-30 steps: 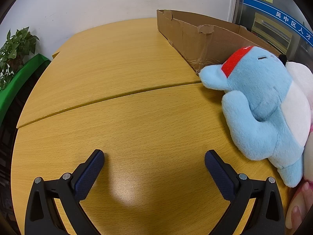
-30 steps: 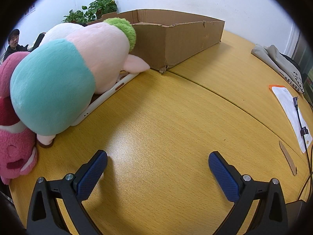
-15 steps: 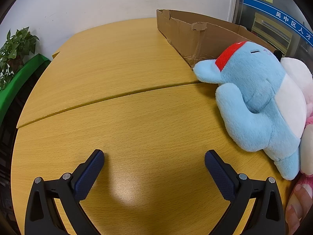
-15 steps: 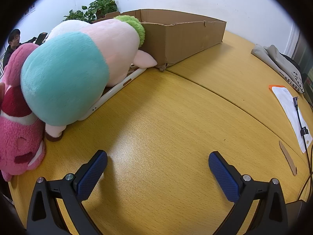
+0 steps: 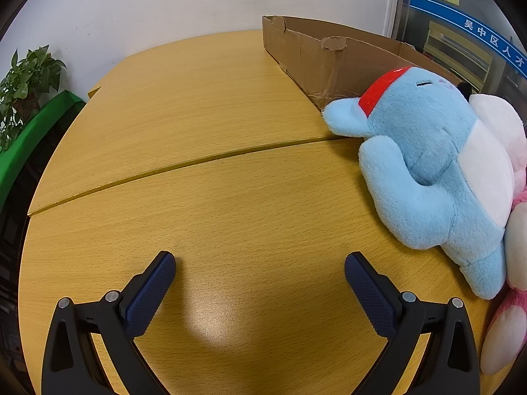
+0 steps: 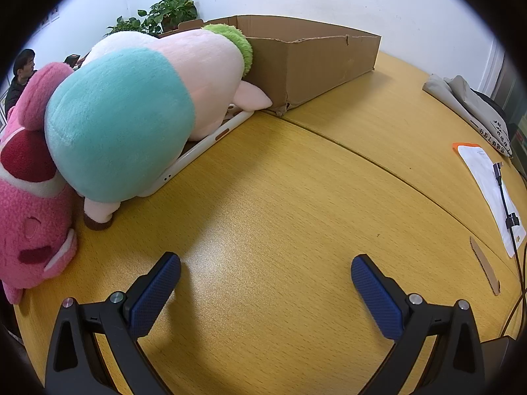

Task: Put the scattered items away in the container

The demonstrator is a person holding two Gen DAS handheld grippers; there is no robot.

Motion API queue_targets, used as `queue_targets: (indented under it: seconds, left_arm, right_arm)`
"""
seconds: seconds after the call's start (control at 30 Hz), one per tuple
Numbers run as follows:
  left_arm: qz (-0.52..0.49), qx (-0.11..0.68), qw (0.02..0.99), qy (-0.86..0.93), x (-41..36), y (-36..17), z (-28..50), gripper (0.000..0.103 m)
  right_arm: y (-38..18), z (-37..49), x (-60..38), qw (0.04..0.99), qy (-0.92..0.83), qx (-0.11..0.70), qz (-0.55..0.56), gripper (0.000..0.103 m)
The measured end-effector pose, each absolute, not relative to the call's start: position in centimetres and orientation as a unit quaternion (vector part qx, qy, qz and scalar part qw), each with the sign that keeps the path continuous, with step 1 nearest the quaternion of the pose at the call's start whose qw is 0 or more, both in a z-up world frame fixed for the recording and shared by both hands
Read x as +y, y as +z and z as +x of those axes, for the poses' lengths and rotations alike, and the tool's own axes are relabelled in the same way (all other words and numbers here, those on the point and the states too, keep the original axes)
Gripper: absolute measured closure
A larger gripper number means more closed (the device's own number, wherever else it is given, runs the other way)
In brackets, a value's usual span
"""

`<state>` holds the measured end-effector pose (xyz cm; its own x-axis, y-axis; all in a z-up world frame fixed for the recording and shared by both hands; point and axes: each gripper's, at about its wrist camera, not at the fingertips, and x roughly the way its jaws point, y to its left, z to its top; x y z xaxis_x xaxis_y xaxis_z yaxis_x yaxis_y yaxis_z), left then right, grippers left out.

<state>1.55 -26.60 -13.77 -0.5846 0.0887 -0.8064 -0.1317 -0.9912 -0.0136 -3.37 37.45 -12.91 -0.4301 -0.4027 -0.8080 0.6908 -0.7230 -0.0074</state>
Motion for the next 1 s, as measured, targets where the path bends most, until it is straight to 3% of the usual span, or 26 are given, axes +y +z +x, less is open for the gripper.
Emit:
queue_targets:
  seconds: [0.43,1.0]
  left_arm:
    - [-0.452,0.024,0.062,0.89,-26.6,-13.8,1.5,0.0]
    - [-0.453,0.007,0.021,0.891,-25.7,-13.5,2.3,0.0]
  right_arm:
    - [-12.9,-3.3,37.4,0.328,-0.829,0.17,0.42,0.0]
    - [-12.9,-2.5,35.6,0.208,-0.867,0.112,0.438,0.0]
